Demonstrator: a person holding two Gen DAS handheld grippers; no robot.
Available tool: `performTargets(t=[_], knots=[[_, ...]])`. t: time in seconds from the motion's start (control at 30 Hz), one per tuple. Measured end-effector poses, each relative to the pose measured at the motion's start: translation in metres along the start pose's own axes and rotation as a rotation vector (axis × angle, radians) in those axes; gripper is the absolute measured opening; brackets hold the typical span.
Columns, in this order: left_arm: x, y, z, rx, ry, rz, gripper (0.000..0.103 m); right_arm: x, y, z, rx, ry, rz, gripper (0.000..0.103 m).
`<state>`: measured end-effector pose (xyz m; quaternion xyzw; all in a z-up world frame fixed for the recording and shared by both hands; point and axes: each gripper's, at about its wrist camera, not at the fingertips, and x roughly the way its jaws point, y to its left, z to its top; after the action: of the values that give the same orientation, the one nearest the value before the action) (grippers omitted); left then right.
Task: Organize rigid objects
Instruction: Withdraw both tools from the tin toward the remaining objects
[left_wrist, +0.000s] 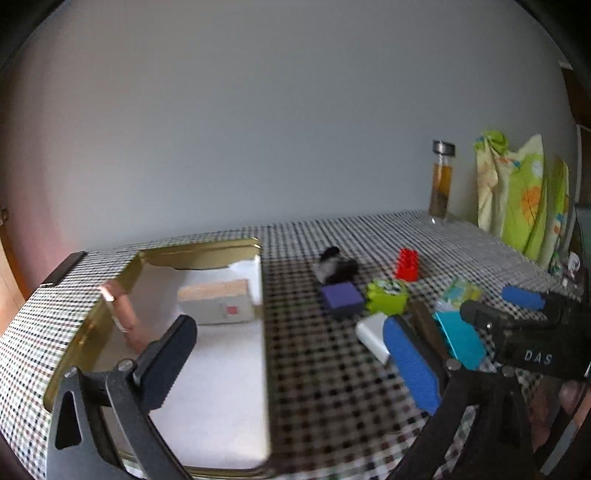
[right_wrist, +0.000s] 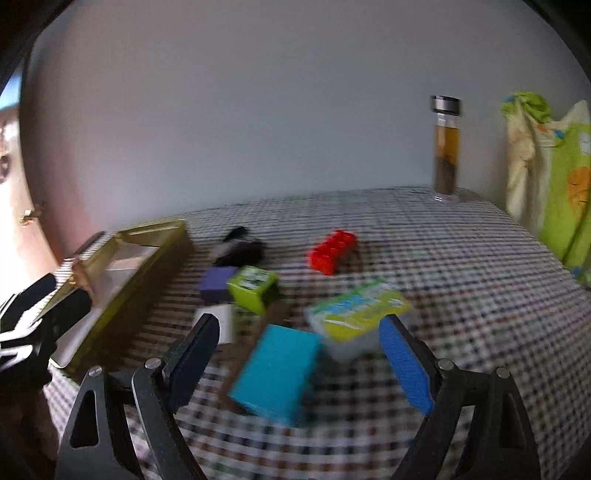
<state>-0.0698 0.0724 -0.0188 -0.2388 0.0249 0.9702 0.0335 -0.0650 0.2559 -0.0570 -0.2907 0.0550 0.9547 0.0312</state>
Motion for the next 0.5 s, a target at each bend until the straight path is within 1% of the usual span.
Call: performTargets(t=[0.1, 0.17, 0.27, 0.37, 0.5], knots=[[0.004, -0.010, -0.002, 0.018, 0.013, -0.009, 0.102, 0.007, -0.007, -0.002, 0.010, 0.035, 0.000, 0.090], [0.004, -0.012, -0.004, 0.027, 0.017, -0.008, 0.102, 0.011, -0.007, -0.004, 0.020, 0.061, 0.030, 0.090], [0.005, -0.014, -0.004, 0.032, 0.024, -0.009, 0.102, 0.012, -0.002, -0.006, -0.014, 0.071, 0.034, 0.090], [0.005, -0.015, -0.005, 0.030, 0.025, -0.010, 0.102, 0.018, 0.003, -0.009, -0.049, 0.102, 0.064, 0.090], [0.005, -0.013, -0.005, 0.025, 0.027, -0.013, 0.102, 0.022, -0.007, -0.010, -0.012, 0.140, 0.070, 0.090]])
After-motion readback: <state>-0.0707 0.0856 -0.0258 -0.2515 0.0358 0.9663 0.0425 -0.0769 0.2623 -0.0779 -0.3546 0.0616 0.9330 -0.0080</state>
